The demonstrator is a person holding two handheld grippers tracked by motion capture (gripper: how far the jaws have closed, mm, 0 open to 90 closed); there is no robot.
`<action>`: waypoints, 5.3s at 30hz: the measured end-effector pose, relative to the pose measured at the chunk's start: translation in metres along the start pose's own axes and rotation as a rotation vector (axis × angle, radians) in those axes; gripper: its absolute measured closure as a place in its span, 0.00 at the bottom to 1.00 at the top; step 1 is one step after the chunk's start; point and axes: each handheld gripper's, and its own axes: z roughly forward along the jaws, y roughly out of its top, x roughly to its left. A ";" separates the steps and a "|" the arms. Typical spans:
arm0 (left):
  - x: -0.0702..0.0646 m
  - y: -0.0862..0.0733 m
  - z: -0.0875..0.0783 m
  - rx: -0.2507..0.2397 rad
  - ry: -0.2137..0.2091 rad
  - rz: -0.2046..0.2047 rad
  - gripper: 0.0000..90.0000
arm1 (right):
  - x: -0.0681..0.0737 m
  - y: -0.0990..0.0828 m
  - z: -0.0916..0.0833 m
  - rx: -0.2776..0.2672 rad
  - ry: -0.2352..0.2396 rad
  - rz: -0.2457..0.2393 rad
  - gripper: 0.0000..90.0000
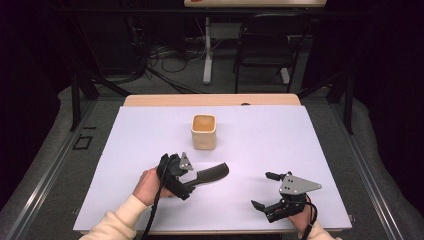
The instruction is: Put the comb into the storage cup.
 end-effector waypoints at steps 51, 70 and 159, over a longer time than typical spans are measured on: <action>0.007 0.036 0.034 0.308 -0.192 0.054 0.75 | 0.000 0.000 0.000 0.006 0.006 0.000 0.00; 0.011 0.040 0.036 0.330 -0.204 0.028 0.81 | 0.000 -0.001 0.000 0.009 0.008 0.003 0.00; 0.005 0.004 -0.021 -0.254 -0.099 -0.127 0.81 | -0.001 -0.001 0.001 0.016 0.001 0.010 0.00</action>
